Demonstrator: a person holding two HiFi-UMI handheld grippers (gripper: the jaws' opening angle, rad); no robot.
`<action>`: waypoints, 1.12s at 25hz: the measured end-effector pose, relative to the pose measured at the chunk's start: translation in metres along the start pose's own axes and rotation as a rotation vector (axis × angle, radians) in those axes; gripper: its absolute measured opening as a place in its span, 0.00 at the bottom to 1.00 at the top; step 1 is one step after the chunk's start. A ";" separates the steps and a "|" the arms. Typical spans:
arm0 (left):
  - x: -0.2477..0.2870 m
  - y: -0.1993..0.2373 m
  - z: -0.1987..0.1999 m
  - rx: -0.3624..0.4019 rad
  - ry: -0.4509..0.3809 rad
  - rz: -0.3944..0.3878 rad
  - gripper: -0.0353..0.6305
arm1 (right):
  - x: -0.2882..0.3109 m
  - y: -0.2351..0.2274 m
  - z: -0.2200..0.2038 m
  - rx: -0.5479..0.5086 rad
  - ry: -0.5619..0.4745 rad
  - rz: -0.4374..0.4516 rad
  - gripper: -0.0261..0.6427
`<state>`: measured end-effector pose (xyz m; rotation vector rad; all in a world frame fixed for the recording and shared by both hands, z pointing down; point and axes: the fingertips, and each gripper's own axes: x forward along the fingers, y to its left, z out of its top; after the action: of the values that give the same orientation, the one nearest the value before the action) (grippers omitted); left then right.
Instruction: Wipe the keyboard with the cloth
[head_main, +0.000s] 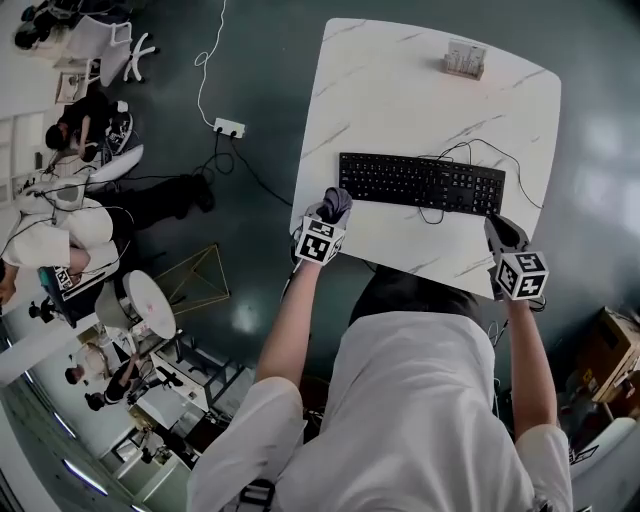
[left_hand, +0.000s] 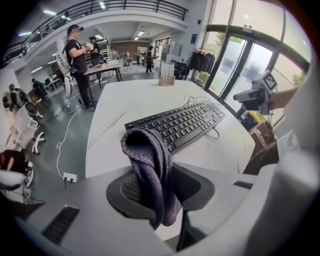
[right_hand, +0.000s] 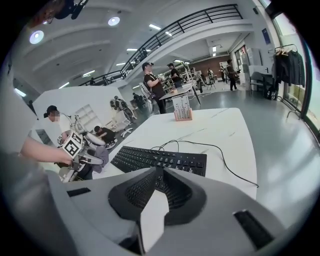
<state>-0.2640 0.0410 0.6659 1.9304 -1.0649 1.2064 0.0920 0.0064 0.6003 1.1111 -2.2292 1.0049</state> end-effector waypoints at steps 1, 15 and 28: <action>0.002 0.003 -0.001 0.021 0.018 -0.002 0.23 | 0.002 -0.001 -0.002 0.006 0.005 -0.007 0.12; 0.028 0.027 0.000 -0.159 0.110 -0.025 0.23 | 0.026 -0.074 -0.031 0.099 0.038 -0.222 0.12; 0.028 0.022 0.004 -0.192 0.201 0.005 0.23 | 0.031 -0.092 -0.048 0.216 0.049 -0.252 0.13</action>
<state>-0.2743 0.0184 0.6922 1.6258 -1.0391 1.2249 0.1527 -0.0098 0.6887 1.4034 -1.9163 1.1676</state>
